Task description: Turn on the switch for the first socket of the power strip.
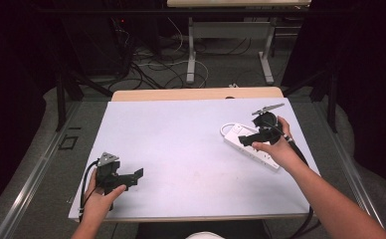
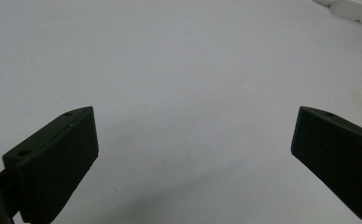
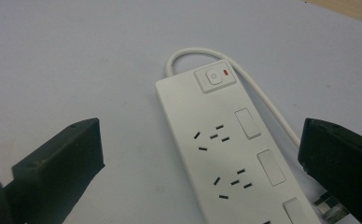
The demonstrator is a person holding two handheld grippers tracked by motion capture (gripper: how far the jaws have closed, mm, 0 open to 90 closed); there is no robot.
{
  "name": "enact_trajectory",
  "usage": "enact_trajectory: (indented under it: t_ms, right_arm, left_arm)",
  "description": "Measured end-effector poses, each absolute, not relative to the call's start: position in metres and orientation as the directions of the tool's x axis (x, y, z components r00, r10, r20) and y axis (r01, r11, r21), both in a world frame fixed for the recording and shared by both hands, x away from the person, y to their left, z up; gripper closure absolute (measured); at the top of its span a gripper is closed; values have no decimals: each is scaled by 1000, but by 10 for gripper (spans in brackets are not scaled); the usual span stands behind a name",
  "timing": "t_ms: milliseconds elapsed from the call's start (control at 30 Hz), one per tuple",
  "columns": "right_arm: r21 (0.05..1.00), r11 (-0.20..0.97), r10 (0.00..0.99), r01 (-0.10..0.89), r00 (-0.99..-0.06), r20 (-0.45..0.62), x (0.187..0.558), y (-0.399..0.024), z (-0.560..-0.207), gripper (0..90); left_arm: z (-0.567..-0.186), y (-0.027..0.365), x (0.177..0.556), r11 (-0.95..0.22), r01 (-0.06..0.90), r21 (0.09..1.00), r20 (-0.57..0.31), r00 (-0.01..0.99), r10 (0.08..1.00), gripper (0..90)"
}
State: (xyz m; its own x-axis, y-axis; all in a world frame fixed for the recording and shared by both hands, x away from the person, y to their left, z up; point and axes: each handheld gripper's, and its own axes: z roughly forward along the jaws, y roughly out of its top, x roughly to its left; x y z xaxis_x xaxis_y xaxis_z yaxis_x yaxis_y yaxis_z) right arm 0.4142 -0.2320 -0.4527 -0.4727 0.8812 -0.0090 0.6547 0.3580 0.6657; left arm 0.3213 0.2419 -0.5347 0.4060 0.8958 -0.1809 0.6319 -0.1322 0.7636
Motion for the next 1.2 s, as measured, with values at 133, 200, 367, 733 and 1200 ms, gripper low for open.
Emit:
enact_trajectory:
  t_ms: [133, 200, 367, 733, 1200]
  right_arm:
    - [671, 371, 874, 642, -485, -20, 407, -230, -453, 0]
    - [675, 379, 869, 633, -493, -26, 403, -230, -453, 0]
    - [688, 367, 868, 626, -496, -12, 395, -233, -453, 0]
    - [717, 345, 866, 606, -500, 7, 375, -237, -456, 0]
    - [747, 356, 839, 562, -544, 10, 346, -227, -474, 0]
  left_arm:
    - [-534, 243, 321, -133, 634, 762, -185, 410, 893, 6]
    - [-535, 242, 321, -128, 627, 768, -182, 406, 895, 5]
    - [-534, 242, 321, -134, 626, 768, -178, 410, 895, 5]
    - [-533, 241, 320, -121, 623, 772, -192, 412, 891, 5]
    - [-530, 240, 318, -145, 615, 775, -190, 446, 875, 4]
